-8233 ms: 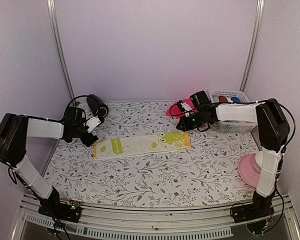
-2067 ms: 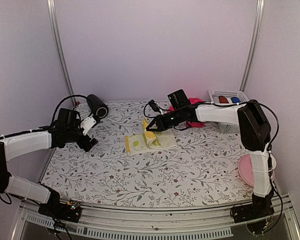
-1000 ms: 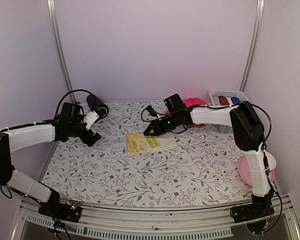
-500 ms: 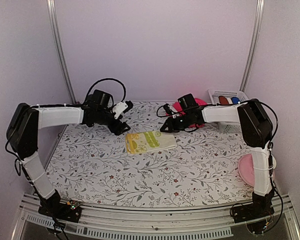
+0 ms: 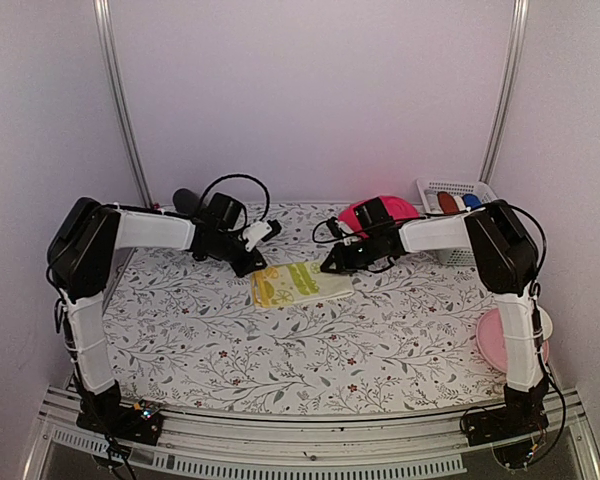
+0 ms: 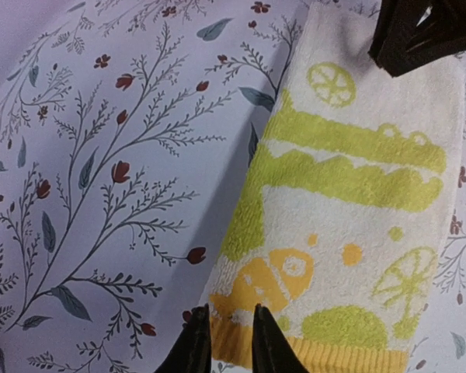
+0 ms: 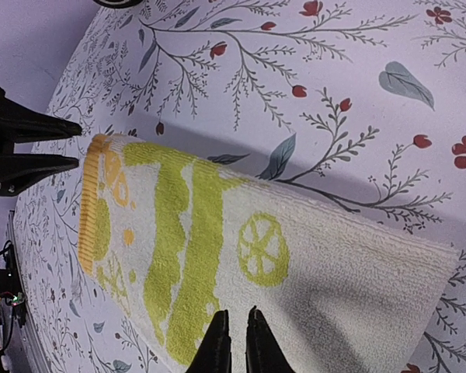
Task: Roll the towels
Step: Adjust the towel at the center of the board, then rotate the towel at the center of the board, then pick up the towel from the center of the board, then roll the towel at the center of the board.
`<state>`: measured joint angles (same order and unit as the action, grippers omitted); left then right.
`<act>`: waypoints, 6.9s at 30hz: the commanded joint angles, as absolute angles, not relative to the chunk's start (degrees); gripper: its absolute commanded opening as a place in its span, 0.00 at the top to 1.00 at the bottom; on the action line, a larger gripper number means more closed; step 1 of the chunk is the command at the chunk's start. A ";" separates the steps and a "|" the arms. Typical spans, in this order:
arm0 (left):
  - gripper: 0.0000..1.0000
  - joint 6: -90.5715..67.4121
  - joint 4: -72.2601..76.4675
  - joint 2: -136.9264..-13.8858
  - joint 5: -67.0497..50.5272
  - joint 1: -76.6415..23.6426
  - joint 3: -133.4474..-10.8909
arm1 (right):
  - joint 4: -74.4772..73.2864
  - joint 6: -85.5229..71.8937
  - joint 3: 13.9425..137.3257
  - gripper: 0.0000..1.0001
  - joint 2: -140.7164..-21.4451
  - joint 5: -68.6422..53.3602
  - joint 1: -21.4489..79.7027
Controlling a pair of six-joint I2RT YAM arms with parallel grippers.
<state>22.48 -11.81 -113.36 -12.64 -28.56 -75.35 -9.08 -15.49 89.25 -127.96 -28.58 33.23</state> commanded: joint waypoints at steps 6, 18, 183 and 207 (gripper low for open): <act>0.88 23.12 -12.78 -118.34 -2.72 -30.66 -74.46 | -7.48 -17.44 88.60 0.93 -128.86 -26.21 32.61; 0.83 23.93 -13.15 -119.89 0.49 -30.67 -73.95 | -13.80 -17.59 89.01 0.94 -130.35 -19.26 32.52; 1.00 48.07 8.27 -103.58 -3.15 -46.95 -45.53 | 14.71 15.62 44.48 0.00 -80.79 22.55 49.25; 1.00 42.95 -28.46 -107.07 -37.98 -30.15 -61.79 | 17.82 29.07 53.64 0.25 -102.92 -5.42 56.35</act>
